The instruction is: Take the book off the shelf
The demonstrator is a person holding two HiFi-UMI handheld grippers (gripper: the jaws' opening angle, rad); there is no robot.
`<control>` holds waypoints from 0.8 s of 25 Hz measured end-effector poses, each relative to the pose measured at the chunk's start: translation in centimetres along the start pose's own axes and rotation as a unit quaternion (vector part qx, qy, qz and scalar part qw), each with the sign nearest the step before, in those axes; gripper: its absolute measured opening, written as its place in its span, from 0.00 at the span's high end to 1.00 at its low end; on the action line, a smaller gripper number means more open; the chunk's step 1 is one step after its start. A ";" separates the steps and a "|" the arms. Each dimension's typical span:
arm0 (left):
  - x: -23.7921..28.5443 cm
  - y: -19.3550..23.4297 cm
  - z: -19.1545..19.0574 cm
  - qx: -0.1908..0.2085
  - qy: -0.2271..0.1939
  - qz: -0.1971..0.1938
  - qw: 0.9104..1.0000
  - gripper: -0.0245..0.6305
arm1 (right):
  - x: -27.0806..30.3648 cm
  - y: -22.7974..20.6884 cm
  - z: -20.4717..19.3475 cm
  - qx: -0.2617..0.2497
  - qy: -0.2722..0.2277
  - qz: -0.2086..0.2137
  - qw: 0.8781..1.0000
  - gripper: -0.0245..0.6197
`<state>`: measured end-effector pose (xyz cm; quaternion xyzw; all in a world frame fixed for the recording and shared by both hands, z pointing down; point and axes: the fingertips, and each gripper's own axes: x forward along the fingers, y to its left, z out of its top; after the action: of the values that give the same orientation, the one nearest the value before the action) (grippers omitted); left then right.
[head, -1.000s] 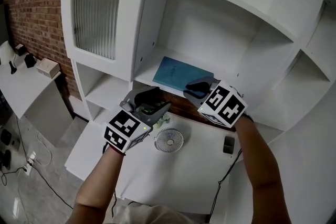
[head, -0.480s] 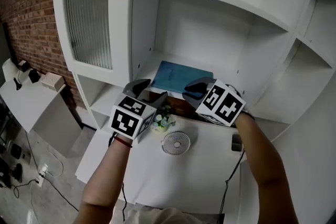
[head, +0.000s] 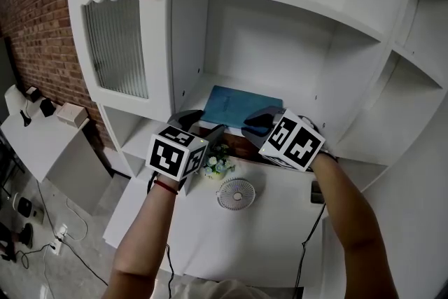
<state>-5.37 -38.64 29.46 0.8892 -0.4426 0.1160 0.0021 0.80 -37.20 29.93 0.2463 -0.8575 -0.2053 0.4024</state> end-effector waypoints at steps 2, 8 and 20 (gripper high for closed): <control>0.0 0.0 0.1 -0.004 -0.001 0.001 1.000 0.58 | 0.0 0.0 0.0 0.001 -0.001 0.000 1.000 0.86; 0.0 0.2 0.2 -0.021 -0.010 0.006 1.000 0.58 | 0.0 0.0 0.0 0.005 -0.007 -0.005 1.000 0.86; 0.0 0.4 0.2 -0.024 -0.018 0.014 0.999 0.58 | -0.5 -0.5 0.0 0.034 -0.031 -0.049 0.998 0.82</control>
<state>-5.65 -38.89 29.18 0.8845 -0.4577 0.0895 0.0134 1.24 -37.28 29.37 0.2955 -0.8627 -0.2028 0.3568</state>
